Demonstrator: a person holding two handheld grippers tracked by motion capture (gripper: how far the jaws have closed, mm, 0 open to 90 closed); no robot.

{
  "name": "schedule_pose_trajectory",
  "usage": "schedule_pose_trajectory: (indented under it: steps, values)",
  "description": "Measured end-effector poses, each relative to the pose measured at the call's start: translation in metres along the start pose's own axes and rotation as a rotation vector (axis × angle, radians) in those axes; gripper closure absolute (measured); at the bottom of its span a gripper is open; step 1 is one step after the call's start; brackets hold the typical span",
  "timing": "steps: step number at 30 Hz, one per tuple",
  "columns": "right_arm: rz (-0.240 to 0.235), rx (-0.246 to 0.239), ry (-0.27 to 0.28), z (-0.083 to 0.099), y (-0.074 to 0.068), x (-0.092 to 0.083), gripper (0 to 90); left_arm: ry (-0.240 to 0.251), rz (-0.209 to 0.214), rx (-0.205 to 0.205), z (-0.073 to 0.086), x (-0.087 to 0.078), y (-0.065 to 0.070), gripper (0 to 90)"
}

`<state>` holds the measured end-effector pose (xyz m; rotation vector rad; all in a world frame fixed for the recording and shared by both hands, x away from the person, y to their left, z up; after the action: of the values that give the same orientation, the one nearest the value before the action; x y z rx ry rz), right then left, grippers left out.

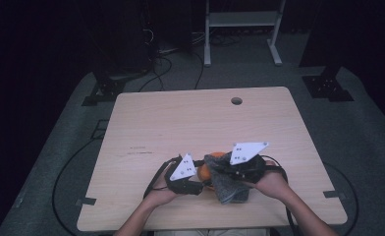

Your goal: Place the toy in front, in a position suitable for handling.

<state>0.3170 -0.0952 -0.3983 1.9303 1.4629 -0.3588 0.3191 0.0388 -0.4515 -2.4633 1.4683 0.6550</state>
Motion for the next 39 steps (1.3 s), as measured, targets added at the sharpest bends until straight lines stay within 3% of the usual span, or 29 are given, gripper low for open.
schedule_pose_trajectory:
  steps: [1,4,8,10,12,13,14,15,17,18,21,24,26,28,31,33,34,36,39]
  values:
    - [-0.006,-0.002,-0.005,0.001,0.000,0.002,82.9,-0.016,-0.019,0.015,0.003,0.000,-0.002,40.6]
    - [0.003,0.025,-0.014,0.010,0.007,0.002,82.9,-0.038,-0.025,-0.013,0.010,-0.002,-0.008,41.0]
    - [0.033,0.114,-0.005,0.031,0.018,-0.008,82.9,-0.051,-0.020,-0.029,0.014,-0.003,-0.013,41.0]
    - [0.038,0.145,0.002,0.038,0.019,-0.011,82.9,-0.048,-0.004,-0.056,0.013,-0.003,-0.014,39.3]
    - [0.041,0.160,0.014,0.039,0.014,-0.010,82.9,-0.033,0.031,-0.151,0.008,-0.003,-0.016,28.1]
    - [0.043,0.154,0.012,0.039,0.013,-0.010,82.9,-0.011,0.061,-0.219,0.003,-0.003,-0.018,22.7]
    - [0.030,0.157,0.023,0.038,0.009,-0.008,83.0,0.015,0.084,-0.262,-0.001,-0.003,-0.018,19.3]
    - [0.009,0.166,0.039,0.036,0.006,-0.007,83.0,0.013,0.091,-0.276,-0.002,-0.001,-0.017,19.8]
    - [0.006,0.145,0.033,0.033,0.002,-0.006,83.0,-0.008,0.069,-0.239,0.000,0.002,-0.016,27.1]
    - [0.008,0.138,0.026,0.033,0.002,-0.007,83.0,-0.006,0.076,-0.244,0.001,0.002,-0.015,30.7]
    - [0.034,0.169,0.046,0.036,0.013,-0.016,82.9,-0.029,0.063,-0.186,0.006,0.000,-0.014,37.3]
    - [0.032,0.229,0.068,0.044,0.023,-0.020,82.9,-0.034,0.066,-0.187,0.009,-0.003,-0.016,37.0]
    - [0.014,0.236,0.043,0.050,0.021,-0.014,82.9,-0.032,0.067,-0.206,0.008,-0.005,-0.018,31.0]
    - [0.001,0.242,0.047,0.052,0.015,-0.009,82.9,-0.056,0.092,-0.281,0.007,-0.005,-0.021,17.3]
    - [-0.004,0.247,0.066,0.053,0.007,-0.008,83.0,-0.093,0.156,-0.381,0.009,-0.001,-0.022,9.0]
    - [0.002,0.229,0.069,0.053,-0.003,-0.007,83.0,-0.113,0.156,-0.356,0.011,0.002,-0.019,11.5]
    - [0.007,0.222,0.069,0.052,-0.006,-0.008,83.0,-0.103,0.149,-0.334,0.010,0.002,-0.019,17.9]
    - [0.026,0.210,0.073,0.052,-0.008,-0.012,83.0,-0.047,0.111,-0.257,0.005,-0.002,-0.016,34.3]
    - [0.055,0.207,0.101,0.047,-0.002,-0.022,83.0,0.043,0.063,-0.153,-0.008,-0.004,-0.013,41.6]
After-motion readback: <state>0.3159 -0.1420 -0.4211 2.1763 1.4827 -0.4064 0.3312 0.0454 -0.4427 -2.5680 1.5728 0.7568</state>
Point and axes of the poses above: each handheld gripper's, and its own axes: x roughly forward along the jaws, z roughly out of its underside, y roughly to its right, the point moved 6 cm from there along x, roughly forward along the jaws, and after that the axes turned 15 degrees about -x, right-handed, at the moved point
